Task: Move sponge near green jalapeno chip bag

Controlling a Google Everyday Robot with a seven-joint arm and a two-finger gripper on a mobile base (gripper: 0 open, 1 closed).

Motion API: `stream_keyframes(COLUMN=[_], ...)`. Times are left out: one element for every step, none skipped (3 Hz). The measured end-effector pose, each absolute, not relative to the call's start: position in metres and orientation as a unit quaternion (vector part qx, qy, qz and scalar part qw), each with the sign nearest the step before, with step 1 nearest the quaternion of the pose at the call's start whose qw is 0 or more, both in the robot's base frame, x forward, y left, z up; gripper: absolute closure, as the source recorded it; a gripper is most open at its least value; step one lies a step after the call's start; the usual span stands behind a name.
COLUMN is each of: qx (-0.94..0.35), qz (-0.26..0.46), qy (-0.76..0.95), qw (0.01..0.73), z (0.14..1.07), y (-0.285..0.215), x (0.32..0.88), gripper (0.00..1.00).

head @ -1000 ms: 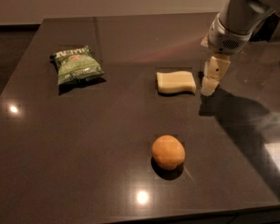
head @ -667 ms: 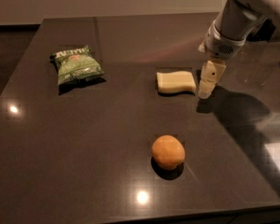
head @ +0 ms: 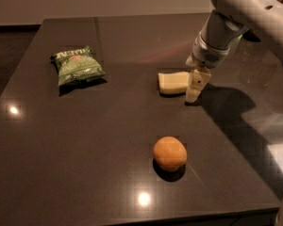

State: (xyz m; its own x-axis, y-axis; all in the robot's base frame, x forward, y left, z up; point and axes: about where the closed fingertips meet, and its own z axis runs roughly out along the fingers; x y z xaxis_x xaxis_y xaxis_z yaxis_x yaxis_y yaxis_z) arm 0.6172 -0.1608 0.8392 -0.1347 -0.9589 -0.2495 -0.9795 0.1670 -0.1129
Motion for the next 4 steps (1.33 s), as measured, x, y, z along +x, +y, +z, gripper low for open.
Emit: stream_keyframes(qx=[-0.645,-0.654,-0.665,-0.682], qz=[0.048,0.053,0.055,0.07], qy=[0.75,0.743,0.734,0.717], qw=[0.135,0.133,0.128,0.129], z=[0.841,0.852,0.856,0.855], y=[-0.148,-0.128,-0.108,-0.065], x=[0.619,0.617,0.617,0.619], gripper=[0.5,0.81,1.0,1.0])
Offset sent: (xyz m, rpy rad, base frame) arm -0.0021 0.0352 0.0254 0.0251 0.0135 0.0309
